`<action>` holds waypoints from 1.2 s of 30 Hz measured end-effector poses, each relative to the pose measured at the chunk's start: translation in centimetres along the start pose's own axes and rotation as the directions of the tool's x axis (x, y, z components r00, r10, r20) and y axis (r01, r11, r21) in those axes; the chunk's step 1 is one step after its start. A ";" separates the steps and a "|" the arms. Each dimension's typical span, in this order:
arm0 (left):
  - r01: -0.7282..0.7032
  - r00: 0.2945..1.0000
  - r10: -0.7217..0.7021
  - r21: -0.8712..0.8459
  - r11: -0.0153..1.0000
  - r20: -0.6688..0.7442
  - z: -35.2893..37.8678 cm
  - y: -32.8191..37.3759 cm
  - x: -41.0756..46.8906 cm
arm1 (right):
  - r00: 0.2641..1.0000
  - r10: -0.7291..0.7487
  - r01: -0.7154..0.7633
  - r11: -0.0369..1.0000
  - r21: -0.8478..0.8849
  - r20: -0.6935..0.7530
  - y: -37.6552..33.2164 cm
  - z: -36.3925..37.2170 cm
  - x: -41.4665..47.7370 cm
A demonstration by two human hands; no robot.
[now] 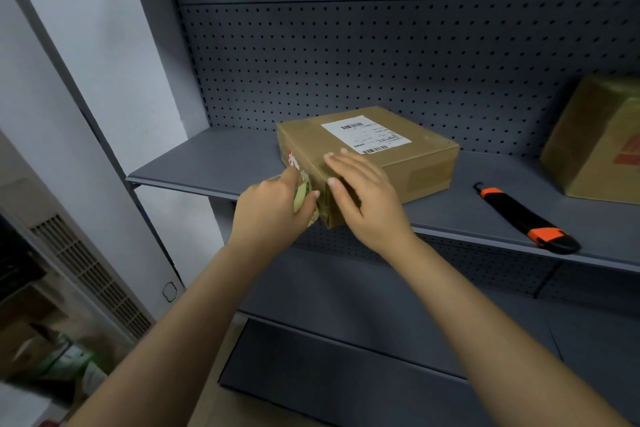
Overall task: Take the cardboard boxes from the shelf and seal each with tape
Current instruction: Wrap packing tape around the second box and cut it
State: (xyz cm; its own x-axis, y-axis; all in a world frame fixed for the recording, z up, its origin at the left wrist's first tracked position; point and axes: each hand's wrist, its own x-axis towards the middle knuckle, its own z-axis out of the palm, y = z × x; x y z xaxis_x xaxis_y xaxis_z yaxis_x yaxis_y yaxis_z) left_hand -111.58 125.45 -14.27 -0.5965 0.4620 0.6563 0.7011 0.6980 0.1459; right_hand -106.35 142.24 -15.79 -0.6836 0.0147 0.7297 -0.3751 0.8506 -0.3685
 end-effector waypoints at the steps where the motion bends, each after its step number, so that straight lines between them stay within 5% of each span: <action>1: -0.031 0.999 0.030 -0.016 0.999 -0.036 0.3 -0.4 -0.1 | 0.999 -0.011 0.012 1.000 -0.028 0.039 0.1 0.3 0.2; 7: 0.033 0.988 -0.051 -0.125 0.992 -0.144 1.2 -2.3 -0.8 | 0.999 -0.029 0.030 0.999 -0.043 0.016 0.6 1.6 0.2; 12: -0.046 0.997 0.059 -0.258 0.965 0.044 0.1 -3.5 -1.1 | 0.999 -0.040 0.043 0.996 -0.076 0.032 0.8 1.8 0.3; 23: -0.075 0.997 0.075 -0.017 0.997 0.029 -0.4 -2.4 -0.8 | 0.993 -0.112 0.109 0.986 -0.123 -0.020 1.2 1.7 0.3; 36: -0.101 0.995 0.101 0.041 0.994 -0.003 0.7 -1.3 0.1 | 0.993 -0.100 0.099 0.995 -0.024 -0.067 2.8 0.1 0.4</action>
State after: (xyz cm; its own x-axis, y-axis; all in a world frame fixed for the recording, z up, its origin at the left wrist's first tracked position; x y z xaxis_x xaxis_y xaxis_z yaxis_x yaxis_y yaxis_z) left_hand -112.85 124.99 -14.91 -0.5216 0.5287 0.6697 0.7412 0.6695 0.0488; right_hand -107.70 144.60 -16.62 -0.5991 -0.0355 0.7999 -0.4254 0.8604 -0.2805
